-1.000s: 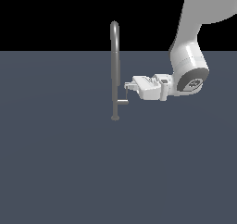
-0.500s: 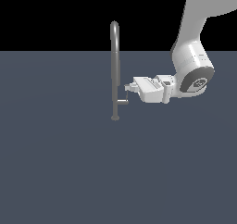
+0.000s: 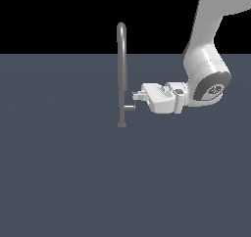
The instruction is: Turn on the faucet by rotating a designated handle.
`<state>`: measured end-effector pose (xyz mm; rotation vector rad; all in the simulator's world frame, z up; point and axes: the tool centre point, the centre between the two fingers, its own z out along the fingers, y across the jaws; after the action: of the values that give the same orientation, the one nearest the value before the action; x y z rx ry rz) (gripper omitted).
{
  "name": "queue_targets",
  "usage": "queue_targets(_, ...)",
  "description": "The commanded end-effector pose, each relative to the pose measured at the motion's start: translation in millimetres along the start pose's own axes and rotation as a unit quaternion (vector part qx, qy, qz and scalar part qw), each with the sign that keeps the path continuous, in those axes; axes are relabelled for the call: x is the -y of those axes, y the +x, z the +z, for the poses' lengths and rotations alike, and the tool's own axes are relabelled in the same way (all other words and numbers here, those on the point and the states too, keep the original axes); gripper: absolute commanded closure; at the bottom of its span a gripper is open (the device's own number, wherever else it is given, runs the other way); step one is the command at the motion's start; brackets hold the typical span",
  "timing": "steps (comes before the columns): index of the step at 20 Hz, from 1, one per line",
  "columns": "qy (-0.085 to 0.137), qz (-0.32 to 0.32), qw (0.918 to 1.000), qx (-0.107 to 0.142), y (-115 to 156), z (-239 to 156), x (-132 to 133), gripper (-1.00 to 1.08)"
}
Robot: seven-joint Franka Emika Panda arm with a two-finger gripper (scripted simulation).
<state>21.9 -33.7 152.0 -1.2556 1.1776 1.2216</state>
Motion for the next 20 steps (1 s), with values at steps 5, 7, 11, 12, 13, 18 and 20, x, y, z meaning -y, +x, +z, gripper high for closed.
queue_targets(5,-0.003,0.0,1.0,0.002,5,0,-14,1.08)
queue_targets(7,-0.003,0.003,1.0,0.002,18,0,-21,1.08)
queue_targets(11,-0.003,0.01,0.9999,0.003,45,0,-37,1.08)
queue_targets(12,-0.003,0.01,0.9999,0.003,45,0,-37,1.08)
queue_targets(13,-0.005,-0.005,1.0,0.003,24,0,-27,1.08)
queue_targets(18,-0.004,0.003,1.0,0.004,56,0,-32,1.08)
queue_targets(20,-0.004,0.007,1.0,0.004,68,0,-34,1.08)
